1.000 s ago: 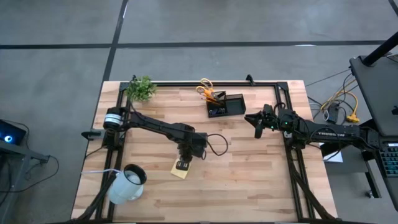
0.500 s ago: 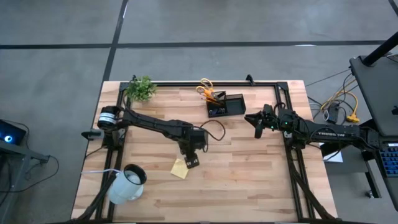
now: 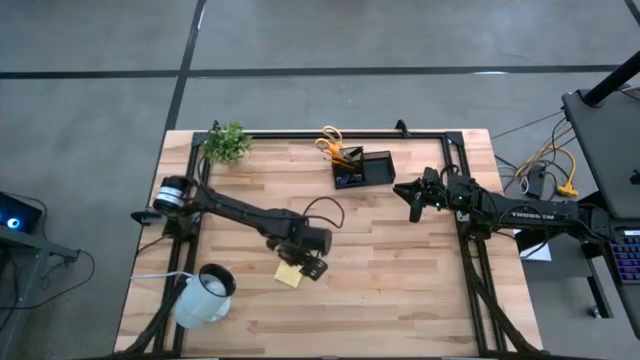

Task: Pick and place office supplies into organizer
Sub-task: Put the sticky note into the desk organizer

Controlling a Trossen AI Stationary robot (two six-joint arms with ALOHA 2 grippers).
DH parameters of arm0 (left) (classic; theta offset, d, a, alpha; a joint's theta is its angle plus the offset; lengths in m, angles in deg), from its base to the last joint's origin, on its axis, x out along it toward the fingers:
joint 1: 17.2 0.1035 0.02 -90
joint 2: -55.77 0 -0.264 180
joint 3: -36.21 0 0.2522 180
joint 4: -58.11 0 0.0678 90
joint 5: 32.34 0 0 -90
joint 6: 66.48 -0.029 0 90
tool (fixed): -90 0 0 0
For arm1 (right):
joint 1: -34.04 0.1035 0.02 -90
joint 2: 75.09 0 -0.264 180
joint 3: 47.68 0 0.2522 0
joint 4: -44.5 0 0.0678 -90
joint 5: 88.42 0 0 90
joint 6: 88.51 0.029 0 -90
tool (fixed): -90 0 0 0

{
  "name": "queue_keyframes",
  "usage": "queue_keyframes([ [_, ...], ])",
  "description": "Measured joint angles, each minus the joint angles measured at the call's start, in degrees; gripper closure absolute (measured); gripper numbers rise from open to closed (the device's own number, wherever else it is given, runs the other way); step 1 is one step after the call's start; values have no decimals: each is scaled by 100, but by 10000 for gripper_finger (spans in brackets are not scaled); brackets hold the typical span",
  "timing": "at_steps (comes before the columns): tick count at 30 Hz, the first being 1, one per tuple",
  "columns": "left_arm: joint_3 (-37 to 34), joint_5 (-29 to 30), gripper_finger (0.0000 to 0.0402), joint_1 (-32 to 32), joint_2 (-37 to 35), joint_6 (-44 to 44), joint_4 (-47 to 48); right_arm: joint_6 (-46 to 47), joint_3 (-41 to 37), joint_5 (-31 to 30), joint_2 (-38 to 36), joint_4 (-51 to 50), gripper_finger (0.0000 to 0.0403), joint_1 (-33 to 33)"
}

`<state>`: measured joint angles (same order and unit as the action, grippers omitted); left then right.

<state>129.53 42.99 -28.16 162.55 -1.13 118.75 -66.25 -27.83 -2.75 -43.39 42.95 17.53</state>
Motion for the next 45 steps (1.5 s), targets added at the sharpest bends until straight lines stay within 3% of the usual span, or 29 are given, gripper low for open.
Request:
queue_keyframes([
  [12,10,400,201,-468,-2,1519,579,-39,2,-15,0,-6,346,0],
  [24,-72,1330,201,-588,0,1833,1294,-41,2,-17,0,-9,346,0],
  [31,-431,1413,201,-391,2,1555,589,-41,2,-18,0,-11,346,0],
  [38,-685,1363,201,-336,5,1685,529,-22,1,-17,-2,-12,346,0],
  [45,-977,1073,201,-323,7,1748,-502,-30,2,-17,-2,-11,346,0],
])
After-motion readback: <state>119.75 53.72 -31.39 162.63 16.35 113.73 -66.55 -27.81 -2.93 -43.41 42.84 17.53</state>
